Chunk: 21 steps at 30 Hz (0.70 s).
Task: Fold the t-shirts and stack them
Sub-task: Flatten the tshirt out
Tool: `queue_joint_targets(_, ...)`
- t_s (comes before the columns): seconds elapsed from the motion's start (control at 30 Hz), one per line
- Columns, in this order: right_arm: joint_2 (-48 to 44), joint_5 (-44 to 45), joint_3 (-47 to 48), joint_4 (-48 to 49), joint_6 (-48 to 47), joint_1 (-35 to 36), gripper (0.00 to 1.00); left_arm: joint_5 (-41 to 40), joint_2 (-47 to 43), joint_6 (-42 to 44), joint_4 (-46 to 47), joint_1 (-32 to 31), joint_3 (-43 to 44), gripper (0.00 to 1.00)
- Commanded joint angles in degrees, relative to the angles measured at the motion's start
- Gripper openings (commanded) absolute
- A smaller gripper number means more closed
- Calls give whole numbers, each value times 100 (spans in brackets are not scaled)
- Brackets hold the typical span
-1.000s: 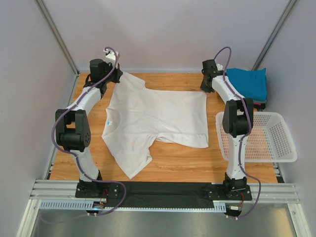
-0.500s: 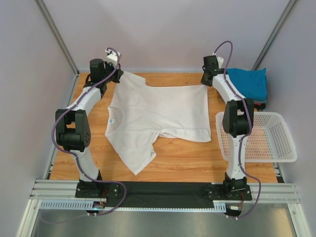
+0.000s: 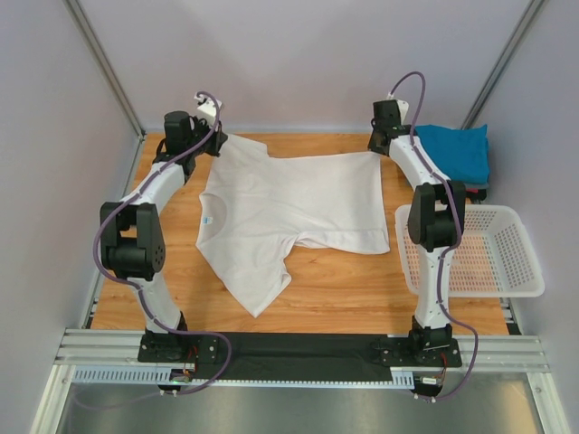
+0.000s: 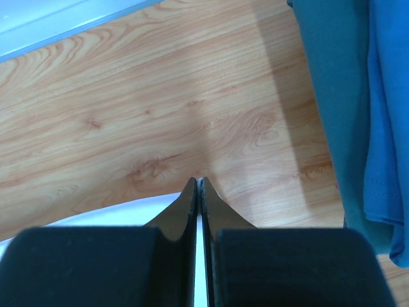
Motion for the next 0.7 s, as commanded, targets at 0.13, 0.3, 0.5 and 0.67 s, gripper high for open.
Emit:
queue_joint_targets(0.13,-407,-31,-154,236,-147,-45,1,357,-735,283,272,35,-507,0)
queue_joint_targets(0.3,-522,-128,-269,289,-164,-45,1,209,-885,283,378,35,-770,0)
queue_joint_targets(0.5,-662,-119,-383,253,-164,-45,0,173,-1026,283,448,35,-938,0)
queue_joint_targets(0.67,-732,-137,-436,289,-182,-45,0,480,-1061,344,440,35,-1016,0)
